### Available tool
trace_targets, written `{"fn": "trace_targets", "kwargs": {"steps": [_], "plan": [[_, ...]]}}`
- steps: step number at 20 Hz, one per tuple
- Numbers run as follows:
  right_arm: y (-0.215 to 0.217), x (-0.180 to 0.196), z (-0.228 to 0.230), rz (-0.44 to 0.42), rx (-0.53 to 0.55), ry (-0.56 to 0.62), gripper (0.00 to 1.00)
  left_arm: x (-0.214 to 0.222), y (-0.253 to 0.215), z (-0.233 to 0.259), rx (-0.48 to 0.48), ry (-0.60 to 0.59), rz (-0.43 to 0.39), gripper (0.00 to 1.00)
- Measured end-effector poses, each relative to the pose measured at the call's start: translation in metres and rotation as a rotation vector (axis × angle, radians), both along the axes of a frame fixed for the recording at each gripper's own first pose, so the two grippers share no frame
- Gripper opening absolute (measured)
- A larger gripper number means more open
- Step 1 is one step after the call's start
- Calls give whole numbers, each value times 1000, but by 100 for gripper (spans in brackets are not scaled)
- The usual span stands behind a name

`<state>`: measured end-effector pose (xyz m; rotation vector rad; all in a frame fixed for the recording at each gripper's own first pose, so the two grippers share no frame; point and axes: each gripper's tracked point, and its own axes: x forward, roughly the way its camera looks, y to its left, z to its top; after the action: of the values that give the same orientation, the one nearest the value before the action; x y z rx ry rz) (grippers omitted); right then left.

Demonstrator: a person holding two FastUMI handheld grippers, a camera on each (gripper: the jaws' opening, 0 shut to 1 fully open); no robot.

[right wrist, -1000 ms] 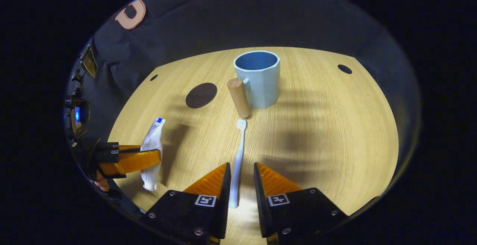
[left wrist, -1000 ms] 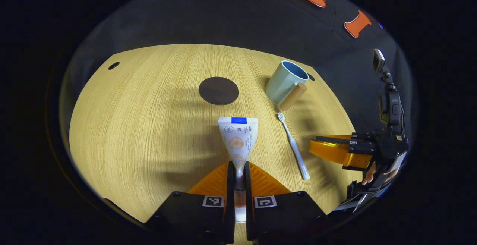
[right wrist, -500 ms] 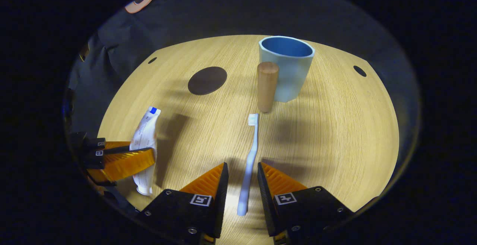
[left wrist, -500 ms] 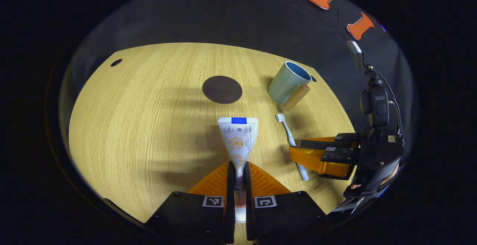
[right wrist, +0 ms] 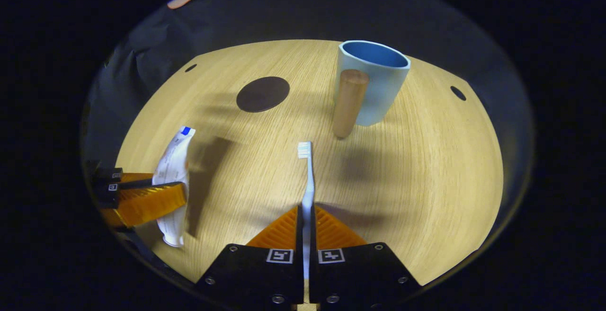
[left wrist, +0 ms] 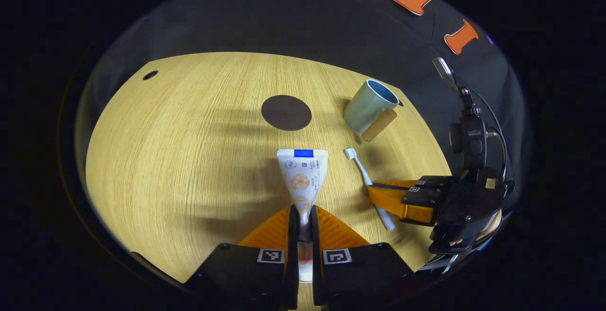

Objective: Put the toothbrush and toothpaste on the desktop into the cup, then pick up the cup and place it on the coaster on the desktop.

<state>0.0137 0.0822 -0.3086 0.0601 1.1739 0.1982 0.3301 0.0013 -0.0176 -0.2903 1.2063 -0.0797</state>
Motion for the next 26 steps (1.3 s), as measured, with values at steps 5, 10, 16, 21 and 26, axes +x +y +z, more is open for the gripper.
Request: {"fn": "trace_targets", "kwargs": {"steps": [5,10,16,21,26], "plan": [[1,-5,18,38,32,-62,5,5,-8,-3,4,-22,-5,16],[-7,4,49,22,82,-187,5,9,-8,12,0,-69,-6,16],[-21,18,76,18,127,-352,5,20,7,23,44,-170,19,15],[-38,42,114,-7,154,-511,5,20,4,18,36,-183,41,16],[-59,72,146,-77,141,-697,5,21,3,16,37,-203,53,16]]}}
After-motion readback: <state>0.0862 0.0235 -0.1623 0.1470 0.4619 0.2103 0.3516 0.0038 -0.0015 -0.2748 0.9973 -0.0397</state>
